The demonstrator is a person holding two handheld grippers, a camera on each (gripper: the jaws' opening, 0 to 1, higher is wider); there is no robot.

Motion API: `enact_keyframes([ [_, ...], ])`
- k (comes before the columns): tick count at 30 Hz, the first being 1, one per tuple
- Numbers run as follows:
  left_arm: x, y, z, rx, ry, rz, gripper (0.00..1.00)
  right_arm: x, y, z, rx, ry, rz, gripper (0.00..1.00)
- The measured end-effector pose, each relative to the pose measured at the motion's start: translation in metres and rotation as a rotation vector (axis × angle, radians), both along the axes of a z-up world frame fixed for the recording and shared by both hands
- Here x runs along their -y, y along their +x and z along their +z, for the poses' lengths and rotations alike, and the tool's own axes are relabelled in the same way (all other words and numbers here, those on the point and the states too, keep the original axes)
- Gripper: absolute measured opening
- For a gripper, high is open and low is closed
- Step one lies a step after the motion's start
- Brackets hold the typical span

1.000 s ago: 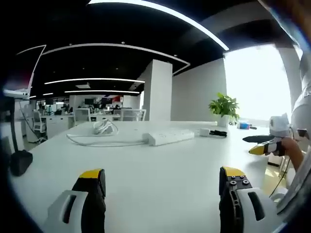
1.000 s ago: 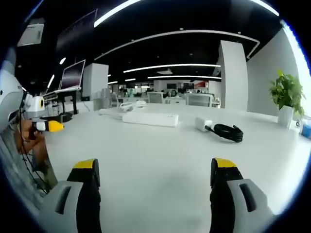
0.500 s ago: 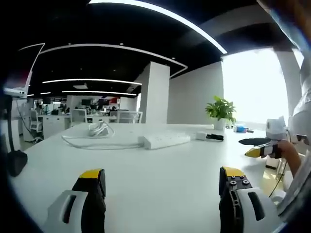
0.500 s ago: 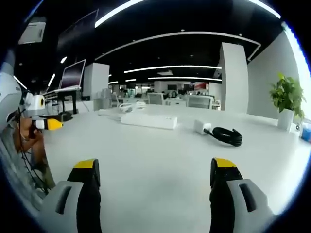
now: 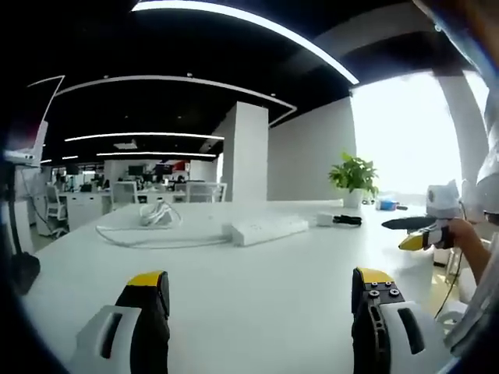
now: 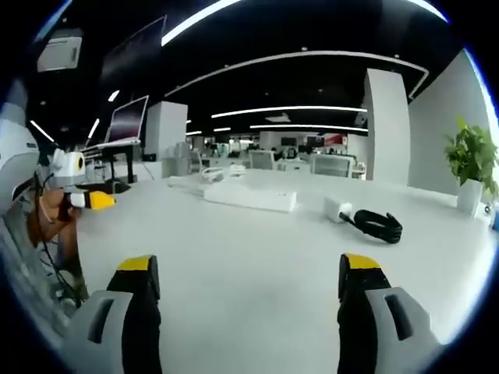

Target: Straighten the power strip on the desk, plug the charger into it

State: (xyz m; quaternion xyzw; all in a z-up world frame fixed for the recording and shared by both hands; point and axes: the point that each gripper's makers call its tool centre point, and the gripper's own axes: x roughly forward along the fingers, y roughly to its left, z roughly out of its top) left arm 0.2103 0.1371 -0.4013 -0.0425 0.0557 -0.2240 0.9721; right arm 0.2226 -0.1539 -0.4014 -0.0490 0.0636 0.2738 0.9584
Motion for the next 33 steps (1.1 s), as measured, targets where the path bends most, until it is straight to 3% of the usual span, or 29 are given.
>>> enact_keyframes([
  [3, -0.001, 0.002, 0.002, 0.003, -0.002, 0.002, 0.99, -0.003, 0.003, 0.007, -0.001, 0.067, 0.029, 0.99],
  [6, -0.003, 0.004, 0.005, 0.010, 0.001, 0.003, 0.99, -0.005, 0.007, 0.010, -0.001, 0.085, 0.045, 0.98],
  [15, -0.001, 0.017, 0.017, 0.042, 0.038, -0.018, 0.99, -0.014, 0.029, 0.002, 0.021, -0.096, 0.099, 0.96],
  [24, 0.007, 0.025, 0.018, 0.049, 0.050, -0.045, 0.99, -0.028, 0.041, -0.002, 0.002, -0.117, 0.133, 1.00],
  [29, 0.005, 0.034, 0.022, 0.057, 0.067, -0.050, 0.99, -0.032, 0.049, 0.005, 0.012, -0.113, 0.146, 1.00],
  [33, 0.002, 0.044, 0.024, 0.068, 0.126, -0.045, 0.99, -0.033, 0.057, 0.012, 0.063, -0.156, 0.153, 1.00],
])
